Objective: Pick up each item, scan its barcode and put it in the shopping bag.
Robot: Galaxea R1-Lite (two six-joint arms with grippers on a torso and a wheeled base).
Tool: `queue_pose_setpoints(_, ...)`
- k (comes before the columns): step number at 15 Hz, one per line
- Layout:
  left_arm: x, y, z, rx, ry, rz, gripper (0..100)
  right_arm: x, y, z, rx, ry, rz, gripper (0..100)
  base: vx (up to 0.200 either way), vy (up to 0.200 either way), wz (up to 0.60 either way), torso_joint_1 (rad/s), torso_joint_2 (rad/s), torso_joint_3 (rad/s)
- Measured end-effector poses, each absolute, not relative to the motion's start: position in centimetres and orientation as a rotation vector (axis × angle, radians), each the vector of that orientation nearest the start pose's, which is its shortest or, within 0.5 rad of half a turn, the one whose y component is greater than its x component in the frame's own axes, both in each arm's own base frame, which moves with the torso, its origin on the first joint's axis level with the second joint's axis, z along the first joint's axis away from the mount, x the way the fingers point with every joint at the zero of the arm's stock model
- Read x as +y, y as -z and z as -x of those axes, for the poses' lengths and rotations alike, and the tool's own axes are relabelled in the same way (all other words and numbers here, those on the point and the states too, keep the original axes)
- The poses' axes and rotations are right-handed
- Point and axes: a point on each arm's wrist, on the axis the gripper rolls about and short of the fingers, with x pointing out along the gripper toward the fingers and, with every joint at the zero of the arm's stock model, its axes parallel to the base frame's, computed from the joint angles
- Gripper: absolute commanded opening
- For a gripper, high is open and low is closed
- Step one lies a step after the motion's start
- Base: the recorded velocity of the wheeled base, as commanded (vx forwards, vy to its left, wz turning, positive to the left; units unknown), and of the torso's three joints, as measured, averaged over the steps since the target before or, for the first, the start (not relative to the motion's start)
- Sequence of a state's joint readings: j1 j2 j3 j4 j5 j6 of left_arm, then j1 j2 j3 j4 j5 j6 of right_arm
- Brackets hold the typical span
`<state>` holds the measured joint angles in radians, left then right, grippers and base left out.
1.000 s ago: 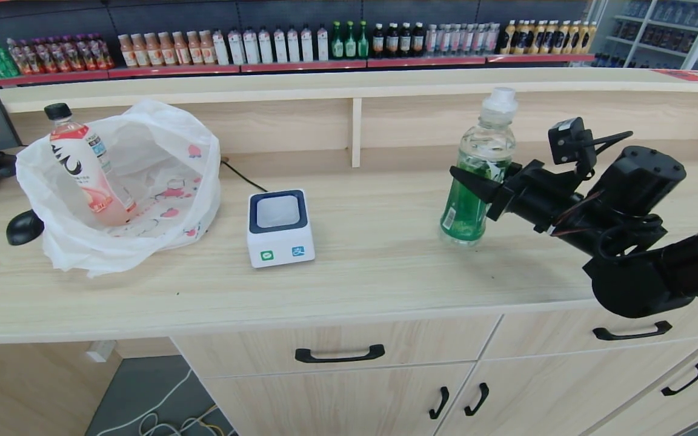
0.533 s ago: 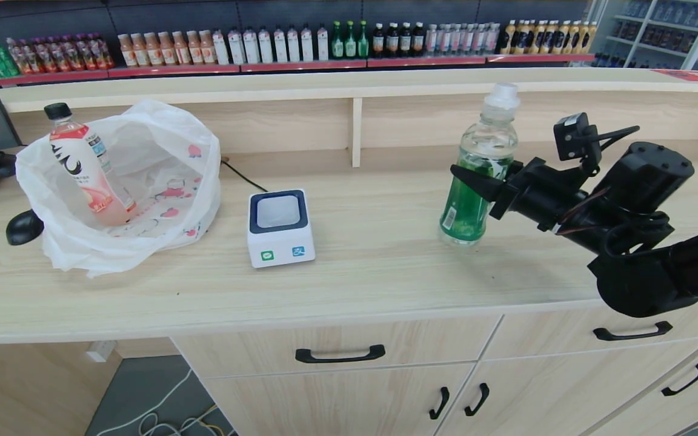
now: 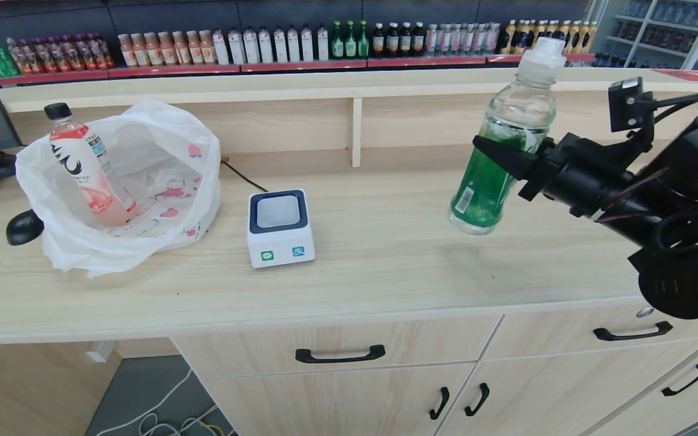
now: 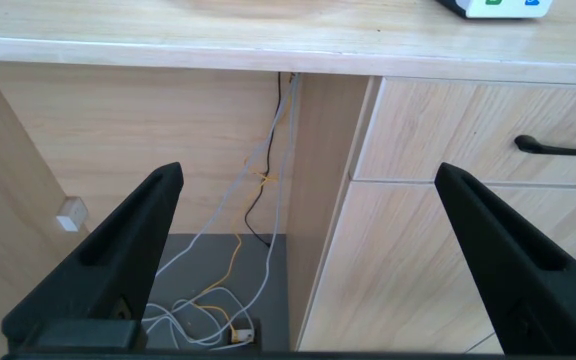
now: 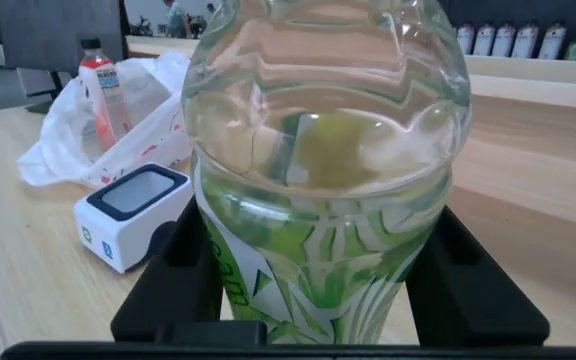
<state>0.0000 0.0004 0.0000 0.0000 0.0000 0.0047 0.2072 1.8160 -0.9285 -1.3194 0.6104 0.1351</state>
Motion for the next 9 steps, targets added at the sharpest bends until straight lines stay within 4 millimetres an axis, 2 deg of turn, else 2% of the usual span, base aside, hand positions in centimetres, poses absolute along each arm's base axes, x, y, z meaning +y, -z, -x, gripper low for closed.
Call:
queue_pose_setpoints(5, 0.0, -7.5, 2.3, 0.000, 0.000, -0.005, 100, 6.9, -24.9, -26.0, -0.354, -0.895, -0.051, 0, 0.000, 0.000, 0.00, 0.000, 0.00, 0.000)
queue_pose_setpoints(9, 0.0, -7.5, 2.3, 0.000, 0.000, -0.005, 100, 6.4, -23.6, -20.8, -0.314, -0.936, -0.083, 0, 0.000, 0.000, 0.00, 0.000, 0.00, 0.000)
